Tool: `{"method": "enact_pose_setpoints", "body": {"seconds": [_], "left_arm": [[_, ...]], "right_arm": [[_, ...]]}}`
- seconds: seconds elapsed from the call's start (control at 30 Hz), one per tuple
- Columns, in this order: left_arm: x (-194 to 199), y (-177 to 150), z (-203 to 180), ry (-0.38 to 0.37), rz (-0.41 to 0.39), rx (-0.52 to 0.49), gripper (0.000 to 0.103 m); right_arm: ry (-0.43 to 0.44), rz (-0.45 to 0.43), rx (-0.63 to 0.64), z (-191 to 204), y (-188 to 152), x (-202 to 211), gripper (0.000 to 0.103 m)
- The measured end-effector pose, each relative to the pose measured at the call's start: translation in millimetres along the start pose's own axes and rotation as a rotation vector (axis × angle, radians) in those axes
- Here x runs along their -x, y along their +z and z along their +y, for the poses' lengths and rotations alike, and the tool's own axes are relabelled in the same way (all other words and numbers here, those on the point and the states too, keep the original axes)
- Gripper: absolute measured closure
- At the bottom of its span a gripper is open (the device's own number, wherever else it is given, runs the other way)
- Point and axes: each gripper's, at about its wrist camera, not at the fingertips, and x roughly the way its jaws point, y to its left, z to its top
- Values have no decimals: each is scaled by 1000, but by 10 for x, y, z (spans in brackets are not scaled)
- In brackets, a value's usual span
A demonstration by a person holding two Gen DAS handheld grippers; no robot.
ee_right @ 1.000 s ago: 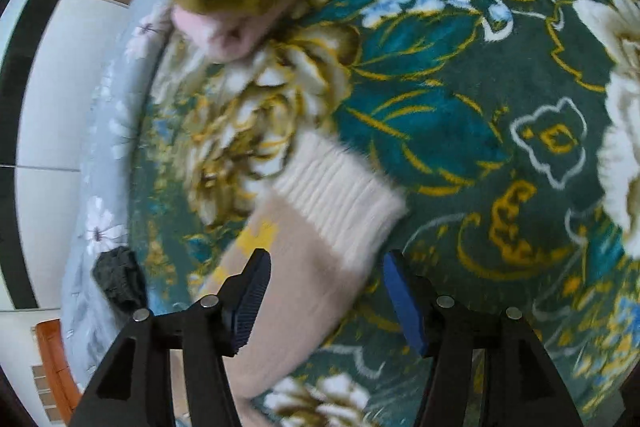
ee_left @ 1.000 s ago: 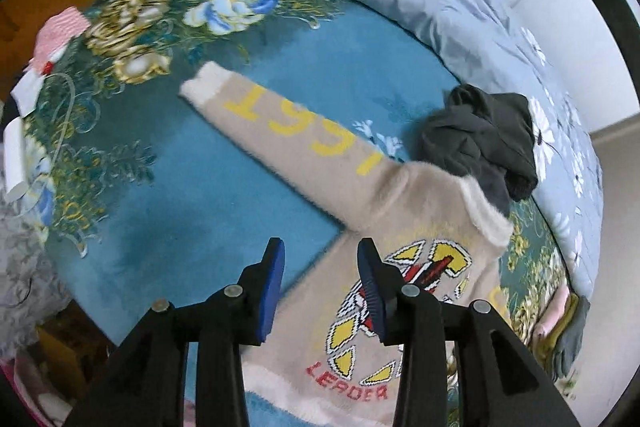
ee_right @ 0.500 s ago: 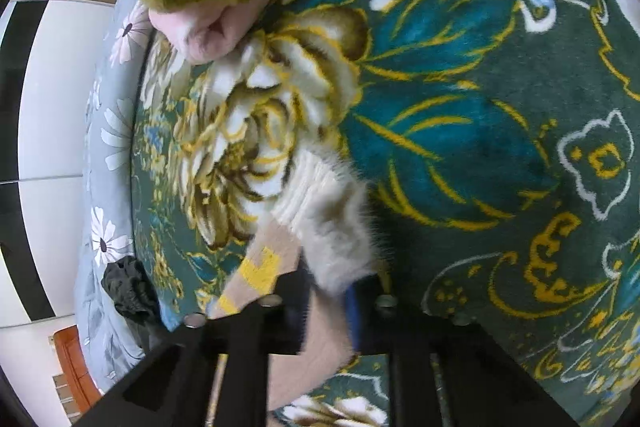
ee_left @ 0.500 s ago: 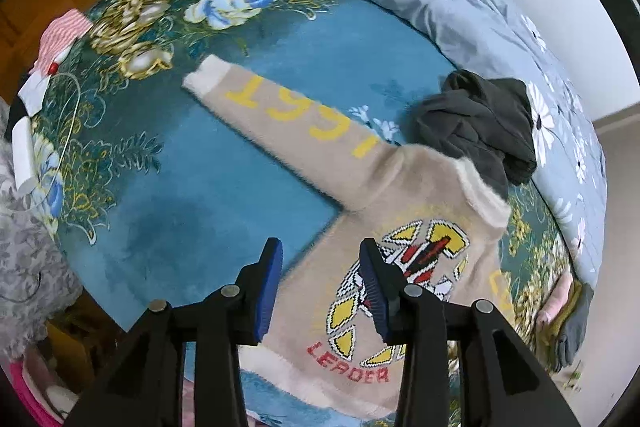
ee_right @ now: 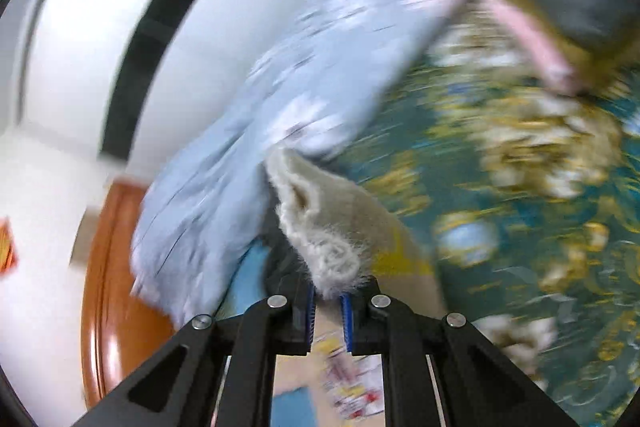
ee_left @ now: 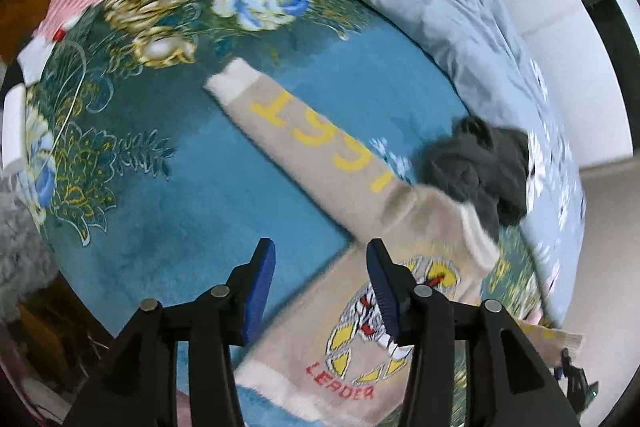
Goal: Fold clothes
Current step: 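Grasp a sleeve cuff with the right gripper and fold it across the body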
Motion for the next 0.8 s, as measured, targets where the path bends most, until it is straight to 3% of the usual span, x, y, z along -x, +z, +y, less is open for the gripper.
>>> {"method": "enact_pose_setpoints", "body": {"seconds": [0.17,0.3,0.53,0.63,0.8], "left_arm": [[-49,287,340,-27,-22,114,52],[-177,489,578,-47,-27,192,52],[-458,695,970,-60,-4,287,51],[-584,748,1145,-55,15,339,46],[-772,823,1393,-61,27,405,45]], "right_arm": [[13,201,137,966,-460,-848,92],[-103,354,261,1428,-933,-1645,92],[-356,560,424,1575,-1615,-2732,92],[-445,630,411,1467,-1759,-3093,92],[-492,660,386,1422,-1889,-3358,85]]}}
